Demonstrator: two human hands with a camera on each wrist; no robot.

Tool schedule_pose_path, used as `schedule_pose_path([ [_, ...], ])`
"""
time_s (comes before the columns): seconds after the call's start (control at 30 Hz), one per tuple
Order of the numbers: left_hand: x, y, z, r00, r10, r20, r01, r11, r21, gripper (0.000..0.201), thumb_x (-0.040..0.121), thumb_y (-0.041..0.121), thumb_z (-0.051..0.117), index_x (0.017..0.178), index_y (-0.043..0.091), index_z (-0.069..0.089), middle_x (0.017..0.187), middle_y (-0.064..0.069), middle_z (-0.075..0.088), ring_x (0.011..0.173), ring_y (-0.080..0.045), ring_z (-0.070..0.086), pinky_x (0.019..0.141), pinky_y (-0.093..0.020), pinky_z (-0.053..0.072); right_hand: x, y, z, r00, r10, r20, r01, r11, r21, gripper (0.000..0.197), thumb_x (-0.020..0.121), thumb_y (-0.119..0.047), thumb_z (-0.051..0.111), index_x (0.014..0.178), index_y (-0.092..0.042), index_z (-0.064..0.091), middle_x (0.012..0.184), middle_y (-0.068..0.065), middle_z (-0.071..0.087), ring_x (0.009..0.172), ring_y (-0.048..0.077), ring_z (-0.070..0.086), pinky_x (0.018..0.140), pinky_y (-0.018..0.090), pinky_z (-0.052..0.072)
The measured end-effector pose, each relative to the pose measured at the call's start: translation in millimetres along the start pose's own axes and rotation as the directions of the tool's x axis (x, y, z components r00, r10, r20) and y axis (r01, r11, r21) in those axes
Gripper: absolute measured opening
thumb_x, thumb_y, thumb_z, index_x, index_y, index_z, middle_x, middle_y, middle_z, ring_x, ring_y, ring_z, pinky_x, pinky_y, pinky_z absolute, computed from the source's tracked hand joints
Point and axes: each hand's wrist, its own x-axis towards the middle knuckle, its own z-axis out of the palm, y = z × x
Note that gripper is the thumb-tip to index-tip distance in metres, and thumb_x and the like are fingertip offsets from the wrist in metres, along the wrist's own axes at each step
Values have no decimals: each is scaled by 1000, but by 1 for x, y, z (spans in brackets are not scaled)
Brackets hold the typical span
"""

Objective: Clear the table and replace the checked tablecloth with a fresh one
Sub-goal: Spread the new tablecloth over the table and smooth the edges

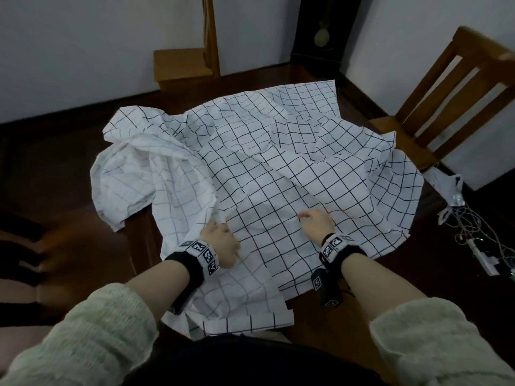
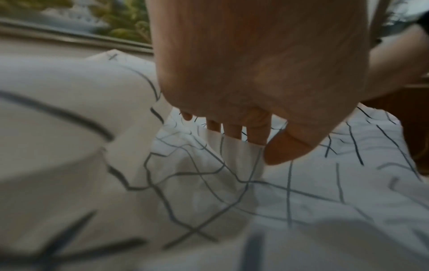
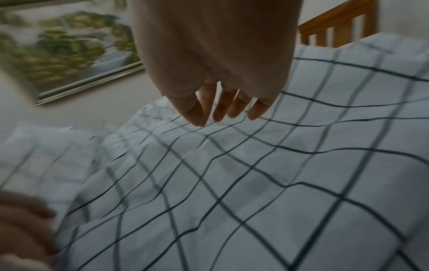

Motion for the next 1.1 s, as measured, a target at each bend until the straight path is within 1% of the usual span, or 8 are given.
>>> schedule_pose_path([
  [0.17, -35, -16, 14, 992, -24, -123, 17, 998, -56, 26, 91, 27, 42, 102, 30, 65, 108, 7, 64, 109, -20, 48, 102, -38, 26, -19, -43, 42, 932, -141, 335, 154, 988, -12, 34, 98, -17, 45, 129, -16, 58, 123, 1, 59, 78, 9, 58, 68, 18, 45],
  [0.3, -61, -34, 22, 958, -166, -236, 65, 922, -383, 24, 92, 25, 42, 104, 26, 63, 107, 3, 62, 106, -21, 55, 90, -34, 35, -37, -69, 66, 836, -151, 528, 248, 961, -118, 43, 102, -23, 35, 143, -15, 42, 149, 6, 40, 132, 24, 43, 106, 33, 36],
  [0.43, -98, -54, 47, 862, -331, -384, 83, 840, -537, 32, 89, 32, 37, 103, 23, 64, 104, 4, 65, 98, -22, 62, 85, -34, 45, -48, -83, 93, 798, -53, 601, 243, 940, -241, 48, 102, -34, 39, 143, -11, 41, 149, 8, 42, 133, 24, 43, 107, 33, 36],
  [0.57, -145, -74, 87, 851, -464, -247, 247, 767, -592, 23, 91, 27, 44, 102, 21, 64, 106, 5, 62, 100, -20, 59, 79, -32, 48, -50, -79, 109, 850, 2, 527, 246, 883, -400, 42, 103, -29, 30, 138, -11, 45, 146, 11, 45, 129, 28, 46, 104, 32, 38],
  [0.77, -202, -82, 147, 835, -494, 243, 546, 686, -481, 30, 94, 15, 40, 114, 27, 60, 118, -1, 62, 104, -23, 60, 88, -36, 49, -62, -81, 125, 899, 28, 437, 195, 868, -456, 44, 102, -20, 35, 144, -12, 40, 146, 11, 44, 128, 29, 47, 97, 27, 39],
  [0.87, -215, -72, 168, 810, -483, 333, 585, 622, -521, 35, 90, 17, 40, 118, 29, 57, 121, 0, 61, 106, -22, 59, 88, -37, 50, -67, -79, 131, 910, 28, 413, 165, 890, -424, 48, 98, -17, 37, 146, -15, 37, 144, 11, 45, 116, 28, 54, 88, 27, 43],
  [0.97, -223, -64, 186, 813, -415, 407, 580, 529, -619, 52, 89, 12, 38, 139, 30, 39, 132, -5, 55, 108, -23, 59, 87, -36, 53, -78, -78, 133, 922, 37, 385, 142, 893, -426, 52, 98, -18, 38, 149, -16, 31, 154, 6, 31, 133, 29, 41, 108, 35, 37],
  [1.1, -228, -55, 205, 800, -453, 394, 580, 414, -702, 66, 90, 13, 39, 150, 25, 15, 118, -9, 62, 96, -23, 62, 85, -36, 52, -99, -78, 138, 941, -55, 334, 188, 905, -381, 50, 95, -21, 40, 144, -15, 36, 153, 5, 32, 131, 30, 43, 107, 43, 38],
])
